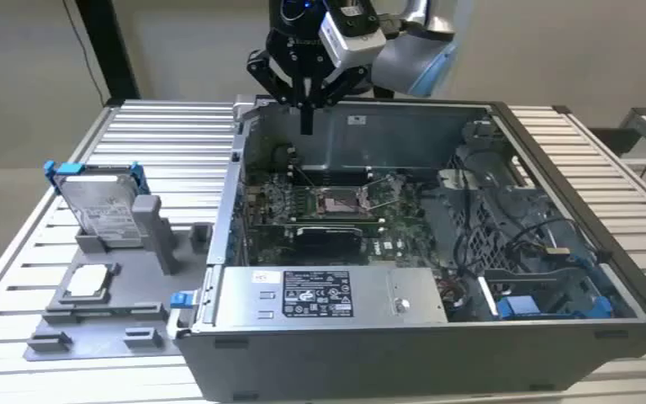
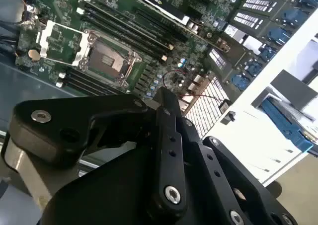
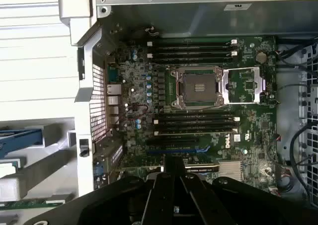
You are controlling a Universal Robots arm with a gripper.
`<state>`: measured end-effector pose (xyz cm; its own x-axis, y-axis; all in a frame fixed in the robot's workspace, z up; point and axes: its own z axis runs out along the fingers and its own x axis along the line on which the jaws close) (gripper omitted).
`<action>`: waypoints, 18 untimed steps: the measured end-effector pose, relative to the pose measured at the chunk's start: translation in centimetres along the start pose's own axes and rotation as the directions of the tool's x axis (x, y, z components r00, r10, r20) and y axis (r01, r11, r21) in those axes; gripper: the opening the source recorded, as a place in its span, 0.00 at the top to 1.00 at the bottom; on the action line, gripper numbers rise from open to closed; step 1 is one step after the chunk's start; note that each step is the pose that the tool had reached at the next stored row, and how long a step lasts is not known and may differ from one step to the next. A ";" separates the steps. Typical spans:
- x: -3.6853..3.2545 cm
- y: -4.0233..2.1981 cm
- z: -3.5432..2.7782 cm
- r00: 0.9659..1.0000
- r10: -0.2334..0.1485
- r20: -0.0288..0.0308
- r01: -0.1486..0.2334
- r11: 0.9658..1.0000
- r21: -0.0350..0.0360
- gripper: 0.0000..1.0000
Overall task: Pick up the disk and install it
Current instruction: 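Reach for the disk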
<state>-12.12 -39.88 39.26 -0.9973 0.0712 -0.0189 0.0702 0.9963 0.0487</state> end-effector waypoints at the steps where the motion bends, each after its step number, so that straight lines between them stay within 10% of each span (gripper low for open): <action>1: 0.00 0.00 0.00 1.000 0.000 0.000 0.000 1.000 0.000 1.00; 18: 0.00 0.00 0.00 1.000 0.000 0.007 0.000 1.000 -0.001 1.00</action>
<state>-12.12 -39.88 39.26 -0.9971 0.0712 -0.0264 0.0698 0.9963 0.0493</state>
